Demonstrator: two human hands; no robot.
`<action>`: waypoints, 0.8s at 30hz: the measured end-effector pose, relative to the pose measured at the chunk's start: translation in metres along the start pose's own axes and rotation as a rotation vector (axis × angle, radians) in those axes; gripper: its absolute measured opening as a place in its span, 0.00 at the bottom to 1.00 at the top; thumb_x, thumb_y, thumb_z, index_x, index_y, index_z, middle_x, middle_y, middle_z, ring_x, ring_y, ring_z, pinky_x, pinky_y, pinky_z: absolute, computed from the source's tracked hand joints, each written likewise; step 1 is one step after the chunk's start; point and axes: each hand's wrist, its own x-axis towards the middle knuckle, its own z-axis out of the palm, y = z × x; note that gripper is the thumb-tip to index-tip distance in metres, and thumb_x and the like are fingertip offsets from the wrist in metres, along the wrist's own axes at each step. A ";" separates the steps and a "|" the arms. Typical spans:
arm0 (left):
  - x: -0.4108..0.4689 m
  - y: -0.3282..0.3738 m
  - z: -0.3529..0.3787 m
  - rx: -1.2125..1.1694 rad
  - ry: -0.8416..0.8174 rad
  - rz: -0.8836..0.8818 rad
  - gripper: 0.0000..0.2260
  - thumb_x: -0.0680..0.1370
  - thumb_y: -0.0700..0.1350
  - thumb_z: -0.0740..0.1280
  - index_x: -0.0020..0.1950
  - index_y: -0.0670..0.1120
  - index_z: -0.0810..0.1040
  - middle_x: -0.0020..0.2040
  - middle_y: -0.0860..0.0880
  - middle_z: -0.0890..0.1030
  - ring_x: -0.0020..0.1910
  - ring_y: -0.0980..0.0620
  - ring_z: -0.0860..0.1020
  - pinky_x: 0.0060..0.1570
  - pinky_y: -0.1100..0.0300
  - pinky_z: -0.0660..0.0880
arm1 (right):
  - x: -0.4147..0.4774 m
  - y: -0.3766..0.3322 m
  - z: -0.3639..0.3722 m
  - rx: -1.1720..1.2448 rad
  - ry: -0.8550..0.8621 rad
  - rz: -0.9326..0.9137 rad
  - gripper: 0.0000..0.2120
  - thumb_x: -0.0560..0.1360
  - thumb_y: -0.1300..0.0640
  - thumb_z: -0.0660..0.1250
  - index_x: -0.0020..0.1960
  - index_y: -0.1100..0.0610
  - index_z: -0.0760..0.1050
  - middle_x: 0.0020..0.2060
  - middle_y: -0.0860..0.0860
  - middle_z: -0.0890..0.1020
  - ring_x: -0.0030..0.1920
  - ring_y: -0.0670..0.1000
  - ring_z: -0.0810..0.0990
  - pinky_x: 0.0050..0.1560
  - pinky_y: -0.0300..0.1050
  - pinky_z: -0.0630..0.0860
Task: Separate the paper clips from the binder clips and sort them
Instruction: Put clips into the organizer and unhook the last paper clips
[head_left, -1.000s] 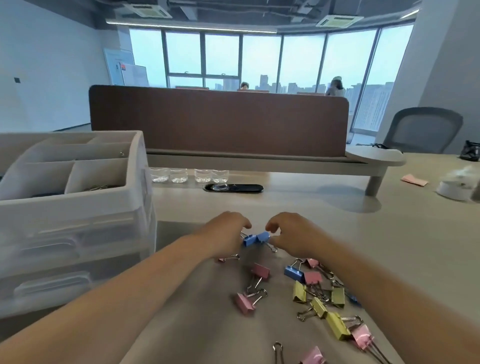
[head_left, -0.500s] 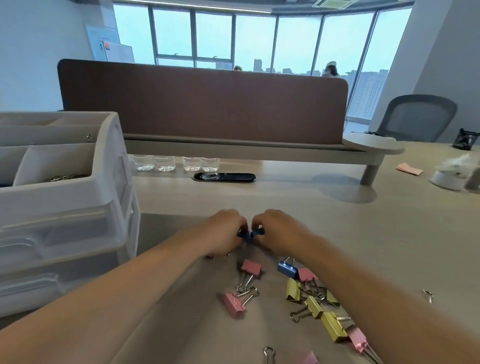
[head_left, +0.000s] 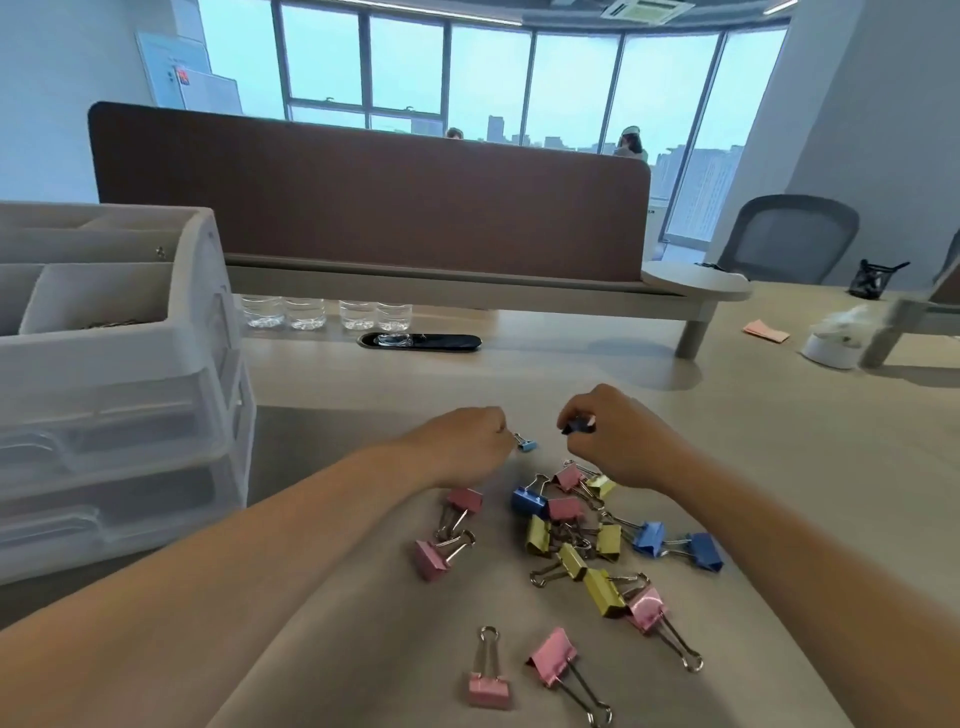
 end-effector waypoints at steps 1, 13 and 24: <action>0.001 0.006 0.003 0.015 -0.021 -0.003 0.13 0.82 0.47 0.55 0.58 0.41 0.73 0.55 0.42 0.78 0.47 0.46 0.75 0.43 0.55 0.69 | -0.004 0.004 -0.002 -0.008 -0.008 0.015 0.07 0.75 0.56 0.66 0.53 0.51 0.78 0.51 0.50 0.74 0.46 0.48 0.76 0.42 0.36 0.70; 0.007 0.035 0.023 0.300 -0.154 0.035 0.19 0.78 0.58 0.65 0.44 0.42 0.76 0.40 0.43 0.78 0.44 0.44 0.76 0.37 0.57 0.65 | -0.026 0.029 0.001 -0.016 -0.080 0.105 0.11 0.77 0.58 0.62 0.58 0.51 0.75 0.52 0.47 0.78 0.51 0.48 0.76 0.51 0.41 0.75; 0.002 0.032 0.020 0.233 -0.203 -0.002 0.21 0.78 0.58 0.66 0.54 0.39 0.79 0.48 0.40 0.80 0.41 0.47 0.75 0.36 0.57 0.66 | -0.035 0.026 0.003 0.011 -0.094 0.090 0.11 0.77 0.57 0.62 0.58 0.52 0.77 0.52 0.48 0.79 0.51 0.50 0.77 0.52 0.44 0.77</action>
